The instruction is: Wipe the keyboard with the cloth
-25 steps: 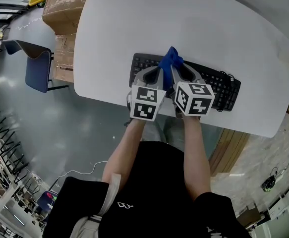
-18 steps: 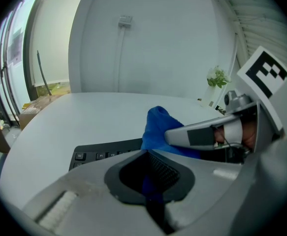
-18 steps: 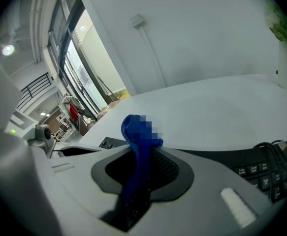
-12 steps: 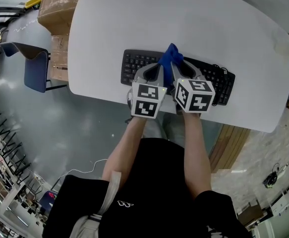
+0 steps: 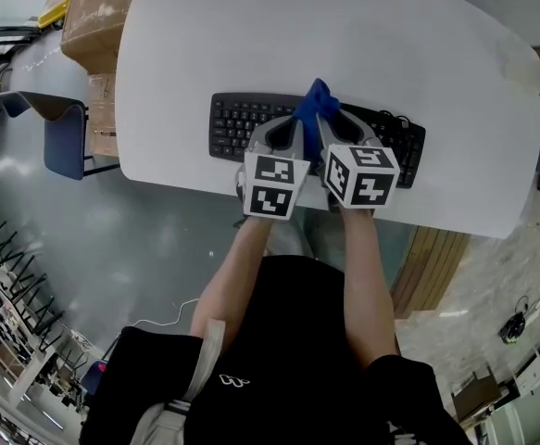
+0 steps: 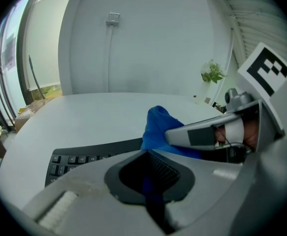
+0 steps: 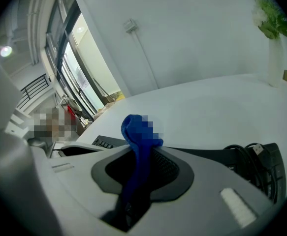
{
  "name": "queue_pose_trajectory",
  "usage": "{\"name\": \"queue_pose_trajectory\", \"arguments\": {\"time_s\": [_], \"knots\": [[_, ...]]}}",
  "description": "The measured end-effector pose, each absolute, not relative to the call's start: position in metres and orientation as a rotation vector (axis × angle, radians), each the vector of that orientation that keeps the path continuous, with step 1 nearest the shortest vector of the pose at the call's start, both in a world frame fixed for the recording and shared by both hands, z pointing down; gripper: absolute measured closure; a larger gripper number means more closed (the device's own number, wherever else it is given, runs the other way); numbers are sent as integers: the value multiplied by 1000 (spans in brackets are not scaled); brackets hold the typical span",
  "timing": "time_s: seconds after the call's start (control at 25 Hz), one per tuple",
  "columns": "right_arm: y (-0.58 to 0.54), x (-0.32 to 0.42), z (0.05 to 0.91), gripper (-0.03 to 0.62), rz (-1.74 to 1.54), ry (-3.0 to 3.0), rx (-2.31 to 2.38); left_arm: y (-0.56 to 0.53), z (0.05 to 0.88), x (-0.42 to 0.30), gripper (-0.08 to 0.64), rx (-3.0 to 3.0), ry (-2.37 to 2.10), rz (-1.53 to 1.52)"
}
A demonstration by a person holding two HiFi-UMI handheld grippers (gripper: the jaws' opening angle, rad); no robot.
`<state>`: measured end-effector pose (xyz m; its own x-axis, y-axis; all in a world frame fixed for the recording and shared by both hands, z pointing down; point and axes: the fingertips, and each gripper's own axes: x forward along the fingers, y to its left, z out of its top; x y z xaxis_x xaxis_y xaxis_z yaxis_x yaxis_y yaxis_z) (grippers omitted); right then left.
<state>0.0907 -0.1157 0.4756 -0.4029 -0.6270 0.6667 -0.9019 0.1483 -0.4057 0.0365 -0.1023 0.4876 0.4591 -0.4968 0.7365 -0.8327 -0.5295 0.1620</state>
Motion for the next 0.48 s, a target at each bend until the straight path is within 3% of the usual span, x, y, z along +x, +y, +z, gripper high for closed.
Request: {"name": "queue_pose_trajectory", "arguments": {"time_s": [0.48], "knots": [[-107, 127, 476, 505, 1124, -2059, 1510, -97, 489, 73, 561, 2226, -1069, 878]]}}
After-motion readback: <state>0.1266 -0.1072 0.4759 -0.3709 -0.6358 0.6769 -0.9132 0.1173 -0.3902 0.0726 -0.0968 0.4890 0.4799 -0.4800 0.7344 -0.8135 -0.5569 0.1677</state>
